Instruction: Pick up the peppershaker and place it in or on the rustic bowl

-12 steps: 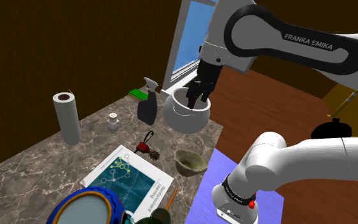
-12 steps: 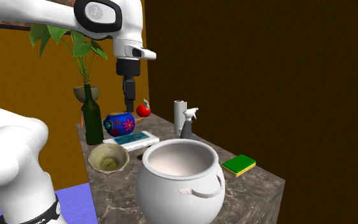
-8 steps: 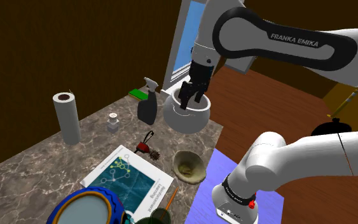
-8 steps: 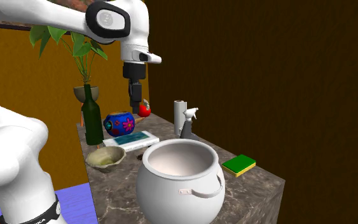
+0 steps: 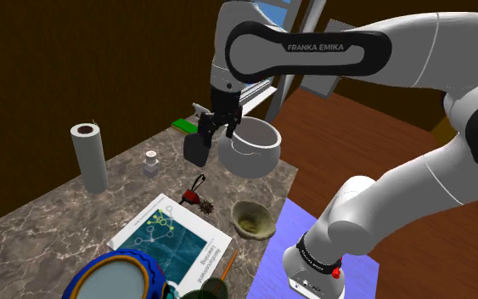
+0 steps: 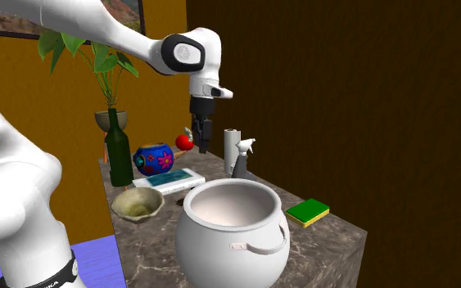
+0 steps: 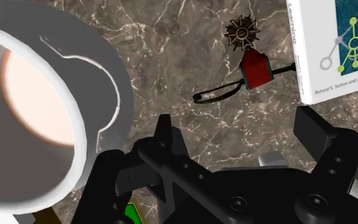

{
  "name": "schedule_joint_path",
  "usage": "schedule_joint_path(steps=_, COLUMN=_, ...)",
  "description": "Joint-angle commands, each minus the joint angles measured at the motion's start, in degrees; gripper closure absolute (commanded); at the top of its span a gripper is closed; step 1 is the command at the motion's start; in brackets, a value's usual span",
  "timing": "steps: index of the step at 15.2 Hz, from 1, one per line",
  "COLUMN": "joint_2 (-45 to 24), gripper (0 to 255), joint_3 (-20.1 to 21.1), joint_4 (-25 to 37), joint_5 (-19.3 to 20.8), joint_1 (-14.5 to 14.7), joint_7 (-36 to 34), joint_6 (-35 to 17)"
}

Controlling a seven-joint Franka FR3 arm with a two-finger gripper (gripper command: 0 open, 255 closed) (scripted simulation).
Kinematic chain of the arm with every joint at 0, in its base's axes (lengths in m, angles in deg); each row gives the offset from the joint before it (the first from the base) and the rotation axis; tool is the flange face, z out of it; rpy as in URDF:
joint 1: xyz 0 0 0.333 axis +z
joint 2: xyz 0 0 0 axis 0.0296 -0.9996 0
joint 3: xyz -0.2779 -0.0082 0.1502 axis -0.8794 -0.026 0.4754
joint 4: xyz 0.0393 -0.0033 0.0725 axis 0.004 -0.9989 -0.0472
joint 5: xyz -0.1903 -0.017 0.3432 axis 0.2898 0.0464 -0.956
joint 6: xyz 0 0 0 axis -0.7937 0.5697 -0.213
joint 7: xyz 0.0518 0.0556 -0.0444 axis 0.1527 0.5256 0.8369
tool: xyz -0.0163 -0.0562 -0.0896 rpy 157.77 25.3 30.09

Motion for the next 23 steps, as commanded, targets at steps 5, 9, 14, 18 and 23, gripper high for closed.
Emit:
schedule_joint_path(steps=5, joint_2=-14.5, gripper=0, joint_3=2.7, joint_4=9.3, joint_5=2.3, joint_1=0.4, joint_7=-3.7, joint_6=-3.6)
schedule_joint_path(steps=9, joint_2=-24.4, gripper=0, joint_3=3.8, joint_4=17.1, joint_5=4.6, joint_1=1.2, joint_7=-6.4, joint_6=-4.4)
schedule_joint_path(steps=14, joint_2=-37.0, gripper=0, joint_3=4.3, joint_4=28.8, joint_5=7.9, joint_1=3.1, joint_7=-9.5, joint_6=-3.6)
schedule_joint_path(steps=18, joint_2=-47.5, gripper=0, joint_3=4.1, joint_4=40.3, joint_5=10.3, joint_1=5.3, joint_7=-11.3, joint_6=-1.3)
schedule_joint_path(steps=23, joint_2=-48.9, gripper=0, joint_3=3.9, joint_4=38.9, joint_5=10.7, joint_1=5.5, joint_7=-11.5, joint_6=-3.9)
